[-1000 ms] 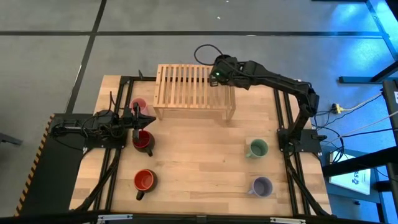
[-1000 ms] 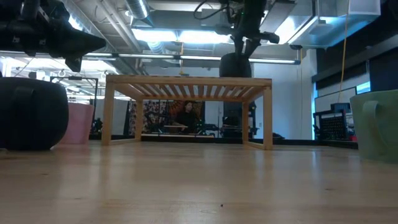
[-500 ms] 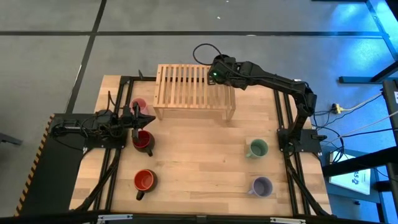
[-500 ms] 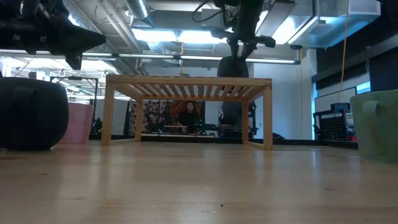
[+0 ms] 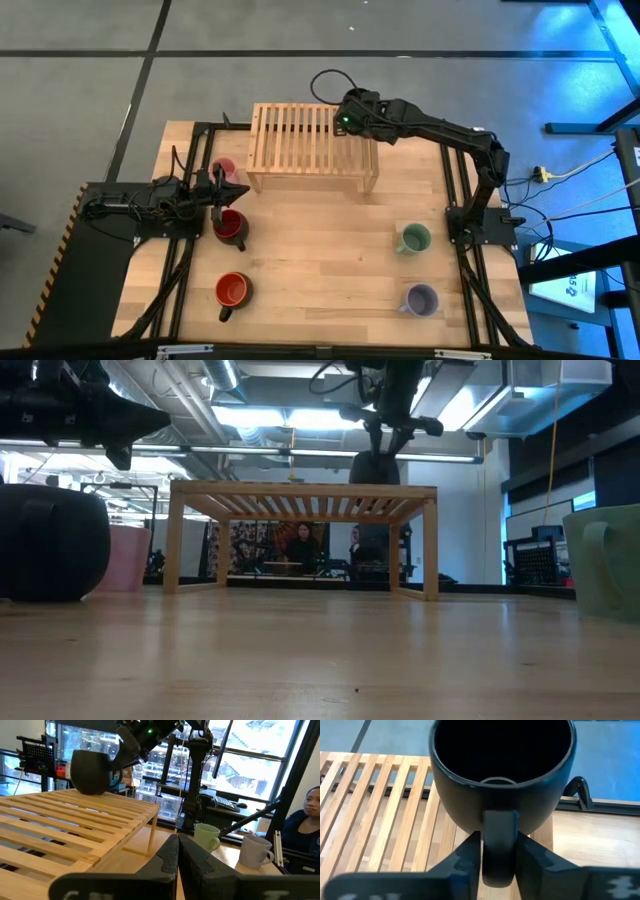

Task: Place coffee mugs
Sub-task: Put the black mug on the shelf, then put the red black mug on the shelf

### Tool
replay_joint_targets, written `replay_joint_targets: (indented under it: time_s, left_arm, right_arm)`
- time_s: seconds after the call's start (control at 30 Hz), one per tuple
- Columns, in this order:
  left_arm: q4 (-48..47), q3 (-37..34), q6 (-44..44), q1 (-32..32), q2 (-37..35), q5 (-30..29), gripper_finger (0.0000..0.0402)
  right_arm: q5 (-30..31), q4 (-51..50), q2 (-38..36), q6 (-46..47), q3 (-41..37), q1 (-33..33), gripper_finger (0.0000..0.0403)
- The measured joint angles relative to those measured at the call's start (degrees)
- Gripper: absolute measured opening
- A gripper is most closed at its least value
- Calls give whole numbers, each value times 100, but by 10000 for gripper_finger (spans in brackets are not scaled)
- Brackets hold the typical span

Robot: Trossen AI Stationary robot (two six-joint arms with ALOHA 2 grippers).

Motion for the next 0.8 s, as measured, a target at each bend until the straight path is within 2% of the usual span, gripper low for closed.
replay_joint_targets:
  time_s: [0.2,0.37,0.57,0.67,0.8]
  left_arm:
    - [0,0,0,0,1,0,0]
    - [0,0,0,0,0,2,0]
    - [0,0,7,1,0,2,0]
    - [44,0,7,2,2,8,0]
    - [251,0,0,0,2,52,0]
  right_arm:
    - [33,-41,0,-26,0,1,160]
    - [1,-101,-4,-190,168,2,190]
    - [-8,-409,-12,-490,738,85,198]
    - [-219,-706,-13,-666,1042,134,198]
    - [-236,-874,-95,-903,1275,461,198]
